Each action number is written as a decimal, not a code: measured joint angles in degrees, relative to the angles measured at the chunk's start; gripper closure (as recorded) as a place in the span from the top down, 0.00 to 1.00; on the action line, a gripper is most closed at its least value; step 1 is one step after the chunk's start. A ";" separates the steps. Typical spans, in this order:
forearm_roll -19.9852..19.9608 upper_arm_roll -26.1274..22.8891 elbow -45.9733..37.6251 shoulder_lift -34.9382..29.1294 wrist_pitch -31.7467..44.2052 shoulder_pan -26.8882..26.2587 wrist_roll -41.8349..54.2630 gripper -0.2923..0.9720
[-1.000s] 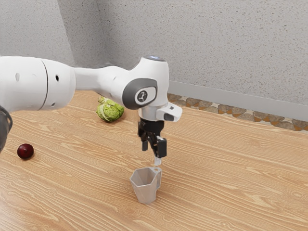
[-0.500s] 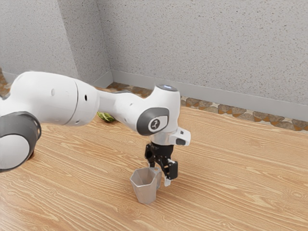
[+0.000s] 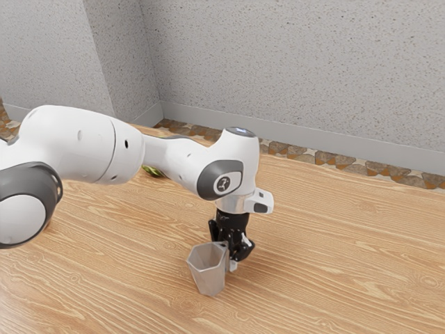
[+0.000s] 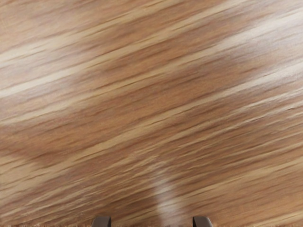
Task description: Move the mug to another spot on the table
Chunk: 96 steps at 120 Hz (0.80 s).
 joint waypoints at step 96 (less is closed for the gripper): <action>-5.33 2.77 11.67 -1.09 -18.46 18.35 -12.72 0.17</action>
